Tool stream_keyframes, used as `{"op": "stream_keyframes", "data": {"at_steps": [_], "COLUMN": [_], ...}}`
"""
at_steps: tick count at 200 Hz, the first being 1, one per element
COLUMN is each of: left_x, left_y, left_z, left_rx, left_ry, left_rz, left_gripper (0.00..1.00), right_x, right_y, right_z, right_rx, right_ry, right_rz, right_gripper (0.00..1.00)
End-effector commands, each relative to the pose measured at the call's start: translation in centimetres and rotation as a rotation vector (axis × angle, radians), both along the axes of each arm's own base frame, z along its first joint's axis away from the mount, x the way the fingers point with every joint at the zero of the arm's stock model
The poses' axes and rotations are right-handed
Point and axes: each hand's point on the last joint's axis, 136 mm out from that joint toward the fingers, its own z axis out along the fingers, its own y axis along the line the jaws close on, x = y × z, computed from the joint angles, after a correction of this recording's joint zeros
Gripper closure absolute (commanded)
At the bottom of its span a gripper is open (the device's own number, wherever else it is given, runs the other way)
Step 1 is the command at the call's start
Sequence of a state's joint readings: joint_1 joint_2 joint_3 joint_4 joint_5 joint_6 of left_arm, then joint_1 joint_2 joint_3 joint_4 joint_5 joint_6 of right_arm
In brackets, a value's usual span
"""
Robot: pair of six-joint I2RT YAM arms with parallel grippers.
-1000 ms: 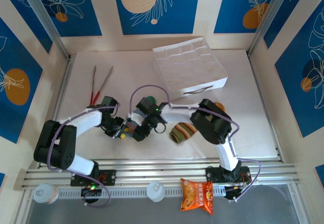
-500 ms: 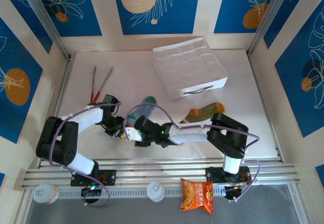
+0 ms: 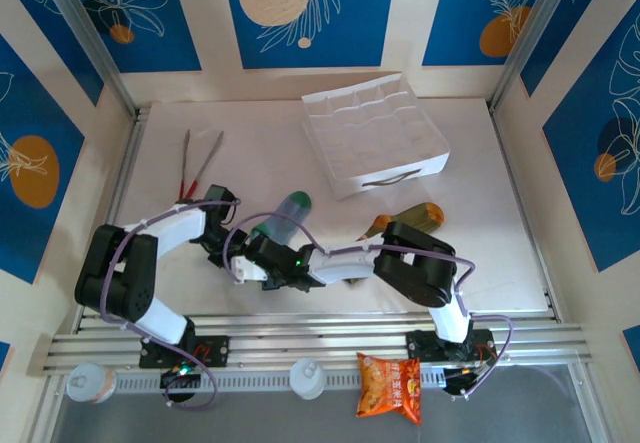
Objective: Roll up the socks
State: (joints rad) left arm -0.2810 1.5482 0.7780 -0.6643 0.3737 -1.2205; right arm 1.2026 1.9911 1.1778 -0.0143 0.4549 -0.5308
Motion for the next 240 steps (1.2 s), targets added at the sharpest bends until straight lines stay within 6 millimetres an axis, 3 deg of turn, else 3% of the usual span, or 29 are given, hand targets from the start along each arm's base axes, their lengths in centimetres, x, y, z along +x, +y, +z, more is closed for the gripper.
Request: {"op": "stream_keyframes", "data": {"at_steps": [1,47,91,125,170,202,240], "left_x": [-2.2,-0.4,1.3,0.7,0.0,-0.4,0.8], "left_y": [1.5,1.4,1.7,2.1,1.1,0.2,-1.0], "left_z": [-1.2,1.3,3.6,4.3,4.7,4.1,3.4], "left_rx": [0.077,0.021,-0.015,-0.012,-0.088,-0.141,-0.165], "left_ry": [0.093,0.005,-0.086,-0.097,-0.179,-0.212,-0.245], "left_rz": [-0.017,0.059,0.152,0.157,0.130,0.131,0.138], "left_gripper": [0.76,0.54,0.32,0.32,0.43,0.43,0.40], "right_x": [-0.2,-3.1,-4.8,-5.4,-4.9,-4.2,-3.8], "right_y": [-2.8,-5.2,-6.5,-6.5,-6.4,-6.3,-6.3], "right_z": [-2.9,-5.1,-6.5,-6.8,-6.8,-6.5,-6.9], "right_rx": [-0.088,-0.118,-0.088,-0.065,-0.023,0.020,0.007], "right_ry": [0.124,0.381,0.624,0.796,1.087,1.266,1.399], "right_rz": [-0.089,-0.167,-0.263,-0.310,-0.429,-0.501,-0.560], "right_gripper": [0.87,0.99,1.00,1.00,1.00,1.00,1.00]}}
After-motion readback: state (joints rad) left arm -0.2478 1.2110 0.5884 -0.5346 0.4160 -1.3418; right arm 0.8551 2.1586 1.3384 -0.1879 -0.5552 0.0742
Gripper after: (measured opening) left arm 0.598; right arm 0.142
